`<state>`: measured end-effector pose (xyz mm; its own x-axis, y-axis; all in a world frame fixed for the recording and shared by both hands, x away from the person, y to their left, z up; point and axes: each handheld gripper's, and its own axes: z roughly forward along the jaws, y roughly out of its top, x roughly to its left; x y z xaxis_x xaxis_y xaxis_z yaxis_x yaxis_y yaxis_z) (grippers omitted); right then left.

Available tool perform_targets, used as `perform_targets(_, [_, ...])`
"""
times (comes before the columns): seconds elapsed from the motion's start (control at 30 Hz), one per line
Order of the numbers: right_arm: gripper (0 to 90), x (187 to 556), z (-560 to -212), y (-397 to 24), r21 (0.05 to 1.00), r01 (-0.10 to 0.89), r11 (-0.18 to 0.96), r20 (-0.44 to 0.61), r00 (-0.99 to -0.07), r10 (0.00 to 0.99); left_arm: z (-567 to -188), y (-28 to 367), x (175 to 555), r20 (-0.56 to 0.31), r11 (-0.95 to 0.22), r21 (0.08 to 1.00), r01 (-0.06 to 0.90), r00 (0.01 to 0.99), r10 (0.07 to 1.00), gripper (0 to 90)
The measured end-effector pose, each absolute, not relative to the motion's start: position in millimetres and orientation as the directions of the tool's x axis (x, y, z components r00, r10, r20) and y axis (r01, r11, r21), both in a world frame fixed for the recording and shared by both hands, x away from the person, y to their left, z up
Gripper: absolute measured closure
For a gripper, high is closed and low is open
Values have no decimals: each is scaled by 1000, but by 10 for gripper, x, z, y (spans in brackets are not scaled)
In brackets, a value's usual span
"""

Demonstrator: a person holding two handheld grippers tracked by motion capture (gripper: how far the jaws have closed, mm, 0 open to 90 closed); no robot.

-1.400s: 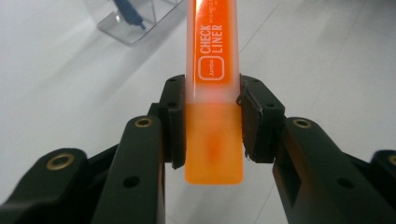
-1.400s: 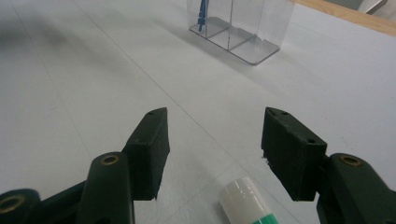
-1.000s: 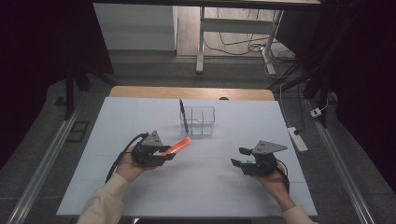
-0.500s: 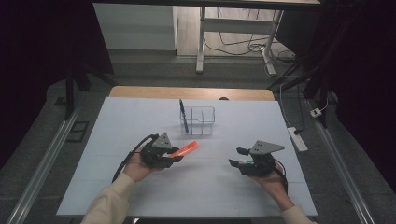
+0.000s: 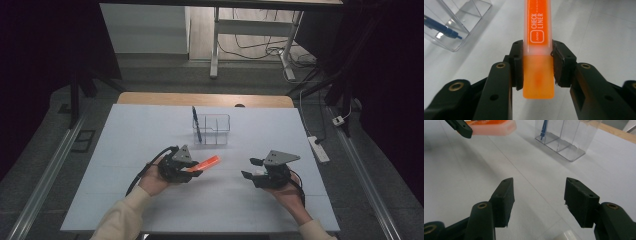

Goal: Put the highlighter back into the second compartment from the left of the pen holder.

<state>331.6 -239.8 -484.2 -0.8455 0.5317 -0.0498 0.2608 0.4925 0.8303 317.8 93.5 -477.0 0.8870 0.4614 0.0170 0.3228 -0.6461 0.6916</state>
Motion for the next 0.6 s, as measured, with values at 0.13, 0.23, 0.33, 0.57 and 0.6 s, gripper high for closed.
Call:
perform_targets(0.13, [405,3314,-4811,-2317,830,239,503,-65,-856,513,-4789,903,3187,16,-657,681,324,890,455,646])
perform_targets(0.23, [405,3320,-4786,-2277,832,233,504,-65,-860,506,-4801,871,3187,16,-666,675,318,896,443,645])
perform_targets(0.33, [405,3329,-4777,-2233,829,228,511,-64,-869,491,-4813,838,3185,23,-677,667,312,900,436,646])
perform_targets(0.57, [404,3388,-4726,-2053,815,208,541,-62,-897,438,-4849,786,3184,28,-699,646,305,907,421,646])
perform_targets(0.6, [404,3396,-4717,-2021,810,204,549,-65,-900,430,-4856,778,3182,30,-705,641,302,908,417,646])
